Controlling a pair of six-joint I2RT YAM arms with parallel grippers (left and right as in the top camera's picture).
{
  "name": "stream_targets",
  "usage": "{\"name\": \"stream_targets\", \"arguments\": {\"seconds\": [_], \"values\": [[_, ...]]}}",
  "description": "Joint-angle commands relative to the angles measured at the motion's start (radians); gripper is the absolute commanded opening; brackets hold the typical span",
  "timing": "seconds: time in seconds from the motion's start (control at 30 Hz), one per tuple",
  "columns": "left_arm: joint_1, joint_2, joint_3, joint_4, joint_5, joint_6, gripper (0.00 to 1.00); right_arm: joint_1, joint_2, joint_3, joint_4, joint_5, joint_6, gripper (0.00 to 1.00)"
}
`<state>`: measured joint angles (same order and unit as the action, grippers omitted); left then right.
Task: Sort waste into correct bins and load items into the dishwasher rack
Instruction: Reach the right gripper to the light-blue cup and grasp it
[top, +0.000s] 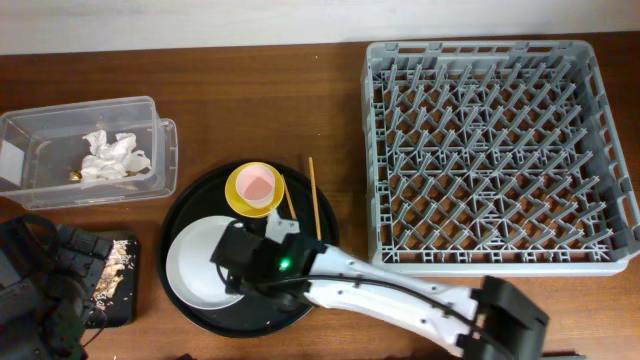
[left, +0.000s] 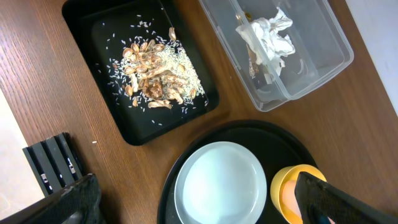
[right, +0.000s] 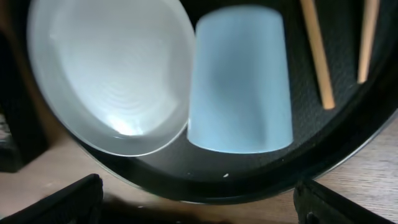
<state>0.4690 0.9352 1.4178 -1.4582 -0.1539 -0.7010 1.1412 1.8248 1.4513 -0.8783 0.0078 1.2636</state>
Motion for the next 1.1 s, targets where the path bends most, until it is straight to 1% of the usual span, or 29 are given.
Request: {"name": "stream_targets", "arguments": {"seconds": [0.0,0.27,0.3,0.4,0.6,0.63,0.67,0.73,0.77,0.87,0.97,1.07], "values": [[0.005,-0.002,0.009,0.001,0.000,-0.006,0.99,0.031,0.043,0.008,0.001,-0.056,0.026,0.98],[0.005,-0.002,0.009,0.001,0.000,-0.006,1.00,0.037,0.155,0.005,0.092,-0.040,0.019,0.98],[0.005,-0.002,0.009,0.001,0.000,-0.006,0.99,0.037,0.157,0.005,0.093,0.025,-0.029,0.98],[0.005,-0.002,0.009,0.001,0.000,-0.006,1.00,0.037,0.157,0.005,0.093,0.113,-0.122,0.98],[0.005,-0.002,0.009,0.001,0.000,-0.006,0.99,0.034,0.118,0.008,0.094,0.199,-0.355,0.99],[0.005,-0.002,0.009,0.001,0.000,-0.006,1.00,0.034,0.107,0.008,0.094,0.220,-0.388,0.91],[0.005,-0.002,0.009,0.001,0.000,-0.006,0.99,0.034,0.098,0.008,0.094,0.241,-0.408,0.86],[0.005,-0.002,0.009,0.001,0.000,-0.006,0.99,0.029,0.093,0.008,0.099,0.245,-0.415,0.69],[0.005,-0.002,0.009,0.001,0.000,-0.006,1.00,0.029,0.095,0.008,0.101,0.248,-0.415,0.51],[0.005,-0.002,0.009,0.001,0.000,-0.006,0.99,0.029,0.095,0.008,0.124,0.268,-0.414,0.41],[0.005,-0.002,0.009,0.001,0.000,-0.006,0.99,0.029,0.095,0.008,0.128,0.305,-0.414,0.34],[0.005,-0.002,0.009,0.001,0.000,-0.006,0.99,0.029,0.094,0.008,0.123,0.386,-0.415,0.32]]}}
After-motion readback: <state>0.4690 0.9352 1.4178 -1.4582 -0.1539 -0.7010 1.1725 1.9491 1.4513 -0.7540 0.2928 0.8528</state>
